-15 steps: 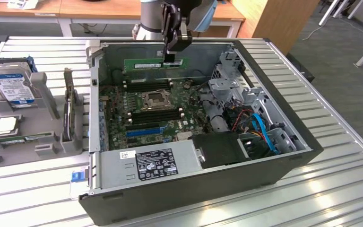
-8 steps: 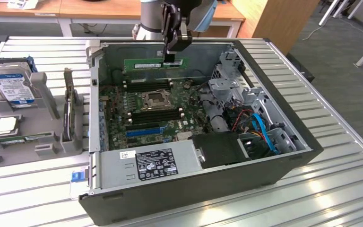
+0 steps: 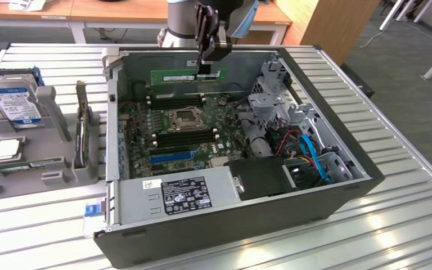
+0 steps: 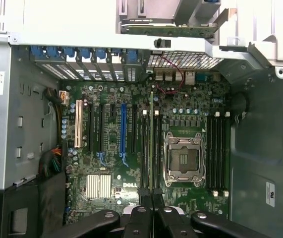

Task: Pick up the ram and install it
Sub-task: 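Pick up the ram and move it above insertion slot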

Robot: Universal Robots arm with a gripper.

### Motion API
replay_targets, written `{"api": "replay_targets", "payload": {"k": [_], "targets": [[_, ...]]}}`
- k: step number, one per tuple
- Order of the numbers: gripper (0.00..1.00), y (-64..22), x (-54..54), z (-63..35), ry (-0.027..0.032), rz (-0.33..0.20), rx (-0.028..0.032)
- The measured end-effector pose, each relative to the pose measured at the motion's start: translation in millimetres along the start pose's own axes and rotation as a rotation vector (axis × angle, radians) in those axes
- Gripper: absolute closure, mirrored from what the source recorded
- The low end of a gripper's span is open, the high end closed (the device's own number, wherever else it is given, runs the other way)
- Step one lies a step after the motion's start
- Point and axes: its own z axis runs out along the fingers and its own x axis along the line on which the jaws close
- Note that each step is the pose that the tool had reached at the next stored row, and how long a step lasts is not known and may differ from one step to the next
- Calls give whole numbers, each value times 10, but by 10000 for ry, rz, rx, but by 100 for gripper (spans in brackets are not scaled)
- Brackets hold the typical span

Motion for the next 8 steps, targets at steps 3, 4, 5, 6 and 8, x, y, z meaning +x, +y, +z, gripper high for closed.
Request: {"api": "replay_targets", "payload": {"k": [3,4,5,6,8], "targets": [[88,-22,0,0,0,1,0],[88,-29,0,0,0,0,1],[88,-37,0,-1,0,1,0],[88,-49,0,-1,-1,1,0],[88,-77,0,-2,0,1,0]]}}
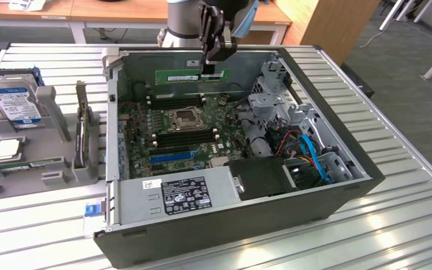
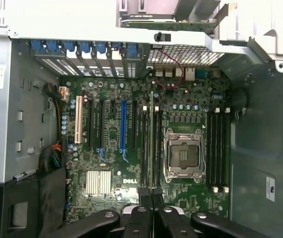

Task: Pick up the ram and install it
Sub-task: 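Pick up the ram and move it above insertion slot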

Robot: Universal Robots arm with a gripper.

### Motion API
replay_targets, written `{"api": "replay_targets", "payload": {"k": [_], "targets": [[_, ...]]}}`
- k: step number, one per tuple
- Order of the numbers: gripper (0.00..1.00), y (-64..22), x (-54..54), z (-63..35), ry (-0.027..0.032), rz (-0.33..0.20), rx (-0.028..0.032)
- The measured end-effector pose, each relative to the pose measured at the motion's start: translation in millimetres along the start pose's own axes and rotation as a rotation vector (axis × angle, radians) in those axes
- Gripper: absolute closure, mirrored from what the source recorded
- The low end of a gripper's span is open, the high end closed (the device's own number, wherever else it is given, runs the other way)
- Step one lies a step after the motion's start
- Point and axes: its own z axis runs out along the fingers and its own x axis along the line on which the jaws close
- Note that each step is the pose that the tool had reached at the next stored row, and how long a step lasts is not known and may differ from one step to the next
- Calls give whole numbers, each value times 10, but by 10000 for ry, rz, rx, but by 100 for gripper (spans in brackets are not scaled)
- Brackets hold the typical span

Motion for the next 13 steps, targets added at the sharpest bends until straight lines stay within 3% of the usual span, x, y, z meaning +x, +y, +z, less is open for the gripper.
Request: {"api": "replay_targets", "payload": {"k": [13], "targets": [[88,-84,0,-2,-1,1,1]]}}
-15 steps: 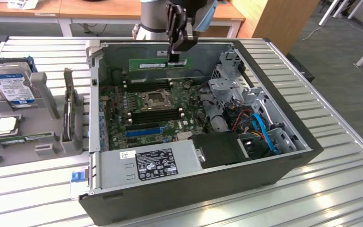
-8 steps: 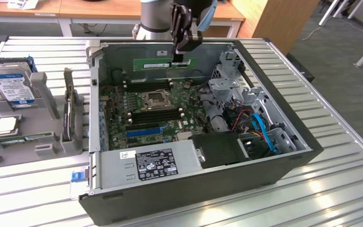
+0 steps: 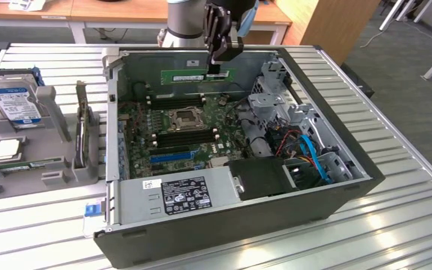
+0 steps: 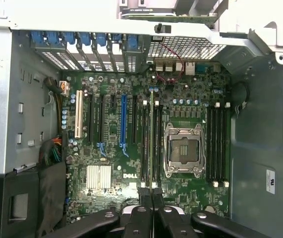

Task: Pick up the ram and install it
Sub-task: 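Pick up the ram and move it above insertion slot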

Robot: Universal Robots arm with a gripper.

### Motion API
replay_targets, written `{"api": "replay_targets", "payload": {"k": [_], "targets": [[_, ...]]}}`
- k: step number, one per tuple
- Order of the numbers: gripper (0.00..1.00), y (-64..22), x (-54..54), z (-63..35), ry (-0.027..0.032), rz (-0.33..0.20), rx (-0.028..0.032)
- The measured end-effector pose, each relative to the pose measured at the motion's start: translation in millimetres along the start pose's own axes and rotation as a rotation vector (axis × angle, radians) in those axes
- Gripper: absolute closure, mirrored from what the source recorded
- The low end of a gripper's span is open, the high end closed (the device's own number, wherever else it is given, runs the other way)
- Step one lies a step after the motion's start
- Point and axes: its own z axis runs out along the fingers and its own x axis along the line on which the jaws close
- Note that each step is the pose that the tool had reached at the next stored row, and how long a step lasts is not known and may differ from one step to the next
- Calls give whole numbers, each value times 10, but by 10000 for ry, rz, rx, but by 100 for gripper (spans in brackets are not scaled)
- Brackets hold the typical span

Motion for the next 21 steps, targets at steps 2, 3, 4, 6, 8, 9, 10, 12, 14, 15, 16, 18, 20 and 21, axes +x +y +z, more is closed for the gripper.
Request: {"api": "replay_targets", "payload": {"k": [2,3,4,6,8,9,10,12,14,15,16,18,20,21], "targets": [[88,0,0,0,0,-1,0],[88,-1,0,0,0,-1,-1],[88,0,0,0,0,-1,-1],[88,-2,-4,1,0,-3,-1],[88,-1,-19,2,1,-1,-1],[88,-1,-31,3,-1,-1,-1],[88,-1,-44,4,0,-1,-1],[88,-1,-68,7,-1,-1,0],[88,-1,-88,9,1,-1,-1],[88,-1,-96,9,0,-1,-1],[88,-1,-104,10,-1,-1,-1],[88,-2,-117,11,0,-2,-1],[88,-2,-127,12,0,-1,-1],[88,-1,-132,13,0,-1,-1]]}}
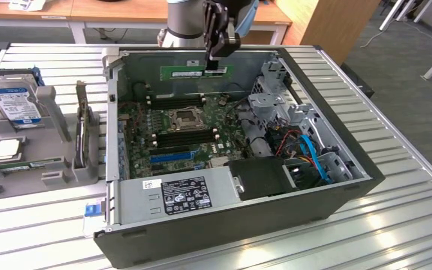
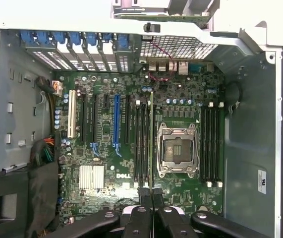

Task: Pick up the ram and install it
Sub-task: 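Pick up the ram and move it above insertion slot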

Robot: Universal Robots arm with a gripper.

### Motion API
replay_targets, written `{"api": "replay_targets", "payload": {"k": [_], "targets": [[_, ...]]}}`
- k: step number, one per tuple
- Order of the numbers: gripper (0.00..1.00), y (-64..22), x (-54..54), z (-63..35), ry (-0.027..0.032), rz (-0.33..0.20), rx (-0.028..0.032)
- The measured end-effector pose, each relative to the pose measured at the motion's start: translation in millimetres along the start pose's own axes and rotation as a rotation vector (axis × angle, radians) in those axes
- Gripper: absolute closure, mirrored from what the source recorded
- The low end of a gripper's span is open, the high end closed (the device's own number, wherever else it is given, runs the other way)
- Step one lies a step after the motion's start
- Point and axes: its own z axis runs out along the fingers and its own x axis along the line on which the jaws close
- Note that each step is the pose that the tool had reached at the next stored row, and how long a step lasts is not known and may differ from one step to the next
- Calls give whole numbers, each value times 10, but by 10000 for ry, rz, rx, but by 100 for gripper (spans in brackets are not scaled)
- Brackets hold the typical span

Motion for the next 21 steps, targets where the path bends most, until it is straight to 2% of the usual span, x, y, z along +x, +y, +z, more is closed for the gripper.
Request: {"api": "replay_targets", "payload": {"k": [12,21], "targets": [[88,0,-25,2,0,0,0],[88,-2,-23,45,1,0,-1]]}}
